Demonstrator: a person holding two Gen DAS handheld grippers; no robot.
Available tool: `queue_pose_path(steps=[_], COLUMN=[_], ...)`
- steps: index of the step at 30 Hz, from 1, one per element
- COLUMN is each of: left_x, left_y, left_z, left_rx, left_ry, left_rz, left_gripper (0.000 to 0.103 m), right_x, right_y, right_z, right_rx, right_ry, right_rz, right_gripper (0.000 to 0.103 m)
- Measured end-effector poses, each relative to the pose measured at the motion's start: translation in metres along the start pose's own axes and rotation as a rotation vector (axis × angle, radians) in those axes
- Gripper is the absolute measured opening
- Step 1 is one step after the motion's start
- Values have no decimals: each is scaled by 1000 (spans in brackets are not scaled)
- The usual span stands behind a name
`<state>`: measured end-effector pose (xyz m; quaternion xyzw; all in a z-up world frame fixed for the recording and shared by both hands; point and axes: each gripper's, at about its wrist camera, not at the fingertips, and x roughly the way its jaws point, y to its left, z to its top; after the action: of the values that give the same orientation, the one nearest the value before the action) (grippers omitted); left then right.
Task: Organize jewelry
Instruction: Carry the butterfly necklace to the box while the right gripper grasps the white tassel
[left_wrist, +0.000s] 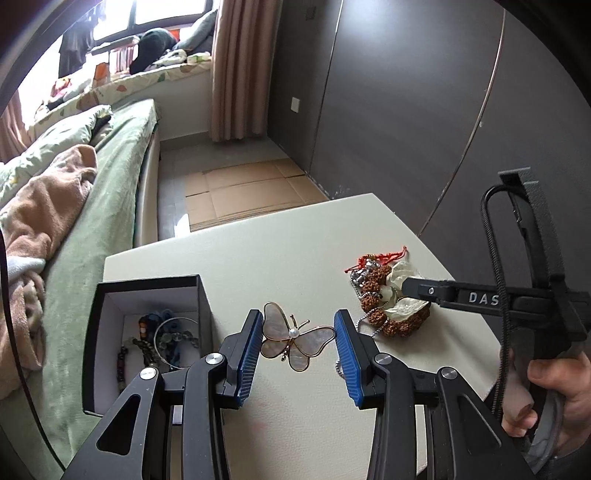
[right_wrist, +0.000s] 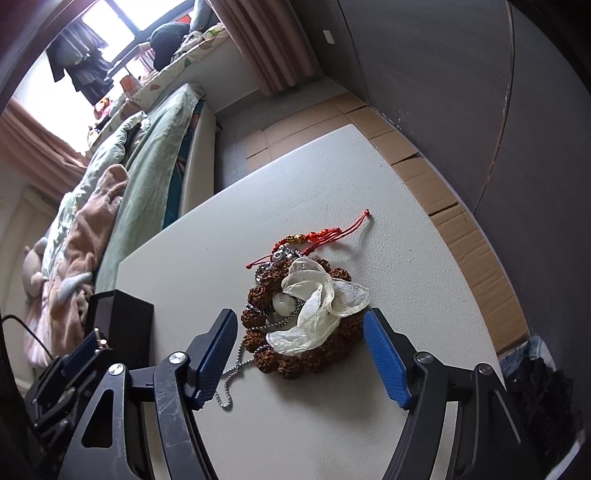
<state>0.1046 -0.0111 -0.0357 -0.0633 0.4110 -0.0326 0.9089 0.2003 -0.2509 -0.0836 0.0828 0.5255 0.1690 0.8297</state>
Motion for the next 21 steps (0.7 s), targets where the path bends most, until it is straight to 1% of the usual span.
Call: queue_pose_path(steps=[1, 2, 4, 5, 6, 7, 9, 13, 18, 21], left_x=[-2, -4, -9, -12, -15, -17, -22, -30, -39, -43], left_y=[3, 7, 14, 18, 23, 27, 35, 53, 73, 80], left_z=[0, 1, 1, 0, 0, 1, 0, -1, -2, -3], left_rx=[-7, -14, -30, -38, -47, -56, -71, -112, -173, -195], left_ry=[-5, -10, -19, -24, -29, -33, -38, -46, -75, -78], left_rz=[2, 4, 8, 10, 13, 15, 18, 36, 30, 23], left_gripper=[41, 41, 41, 41, 41, 41, 41, 41, 41, 41], right_x=[3, 6, 7, 7, 6, 6, 1, -16, -38, -44], right_y=[0, 1, 5, 7, 7, 5, 1, 0, 7, 11], right_z=[-2, -2, -3, -4, -4, -4, -5, -5, -4, -4], right_rx=[-5, -11, -36, -47, -50, -39, -17, 1, 31, 53], right_ry=[7, 14, 1, -1, -2, 4, -8, -64, -143, -167], right_rz=[-16, -38, -94, -112, -113, -100, -74, -21, 38, 94], right_gripper=[61, 53, 42, 31, 11, 5, 5, 4, 4, 4])
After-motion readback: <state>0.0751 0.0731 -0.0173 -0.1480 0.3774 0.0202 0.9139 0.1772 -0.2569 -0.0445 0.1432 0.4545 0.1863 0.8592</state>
